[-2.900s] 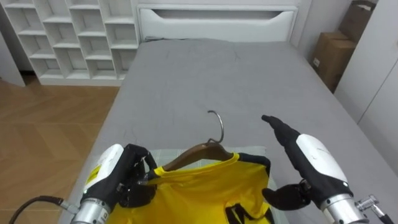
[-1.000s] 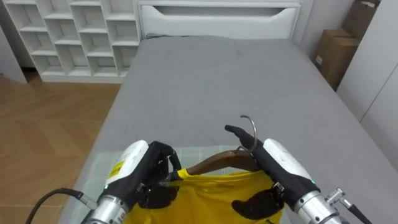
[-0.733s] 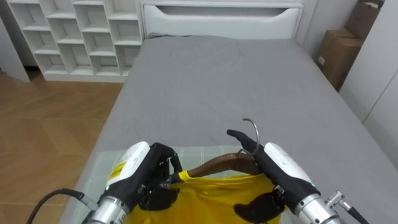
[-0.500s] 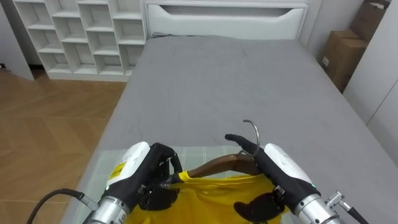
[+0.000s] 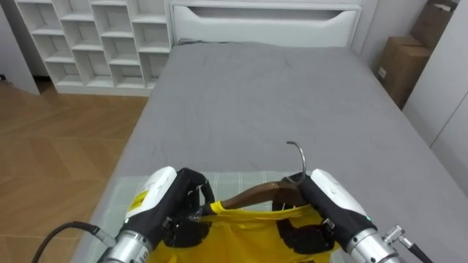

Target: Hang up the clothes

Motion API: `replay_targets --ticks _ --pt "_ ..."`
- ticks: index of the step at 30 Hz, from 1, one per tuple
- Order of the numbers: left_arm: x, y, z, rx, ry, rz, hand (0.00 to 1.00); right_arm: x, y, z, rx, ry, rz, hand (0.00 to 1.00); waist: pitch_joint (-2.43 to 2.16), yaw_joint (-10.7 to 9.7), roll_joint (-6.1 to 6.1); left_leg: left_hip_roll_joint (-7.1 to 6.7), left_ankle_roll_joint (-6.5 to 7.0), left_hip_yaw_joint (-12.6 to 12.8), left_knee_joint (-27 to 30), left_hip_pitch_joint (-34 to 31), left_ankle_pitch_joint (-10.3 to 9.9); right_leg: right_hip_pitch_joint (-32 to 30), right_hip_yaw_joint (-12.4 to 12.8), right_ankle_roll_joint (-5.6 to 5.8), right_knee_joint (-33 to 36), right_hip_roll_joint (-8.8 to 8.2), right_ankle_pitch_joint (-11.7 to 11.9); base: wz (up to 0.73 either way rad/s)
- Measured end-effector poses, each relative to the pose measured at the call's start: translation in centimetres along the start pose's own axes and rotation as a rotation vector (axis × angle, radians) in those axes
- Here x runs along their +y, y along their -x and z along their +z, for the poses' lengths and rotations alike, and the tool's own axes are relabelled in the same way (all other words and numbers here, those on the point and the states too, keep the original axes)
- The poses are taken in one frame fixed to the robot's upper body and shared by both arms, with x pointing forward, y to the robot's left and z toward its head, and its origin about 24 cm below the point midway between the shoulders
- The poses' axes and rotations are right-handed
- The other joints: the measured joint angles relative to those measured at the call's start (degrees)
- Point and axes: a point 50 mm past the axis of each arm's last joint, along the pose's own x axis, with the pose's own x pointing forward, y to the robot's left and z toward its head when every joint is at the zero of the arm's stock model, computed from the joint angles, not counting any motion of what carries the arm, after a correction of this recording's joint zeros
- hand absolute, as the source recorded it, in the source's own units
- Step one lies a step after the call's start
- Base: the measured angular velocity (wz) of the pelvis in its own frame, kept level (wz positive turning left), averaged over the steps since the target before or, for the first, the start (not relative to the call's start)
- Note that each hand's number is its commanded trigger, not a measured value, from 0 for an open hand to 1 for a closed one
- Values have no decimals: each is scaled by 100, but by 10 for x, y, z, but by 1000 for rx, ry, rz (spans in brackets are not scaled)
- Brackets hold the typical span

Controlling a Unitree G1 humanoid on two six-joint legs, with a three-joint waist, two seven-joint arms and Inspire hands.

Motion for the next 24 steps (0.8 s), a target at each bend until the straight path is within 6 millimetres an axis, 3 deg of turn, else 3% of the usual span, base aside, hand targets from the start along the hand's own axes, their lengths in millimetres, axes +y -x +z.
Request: replay_targets --ticks 24 --pt "-1 0 0 -1 -5 -31 100 3 0 -5 21 -12 13 100 2 4 -77 -1 0 -9 4 4 0 14 -12 0 -1 -4 0 0"
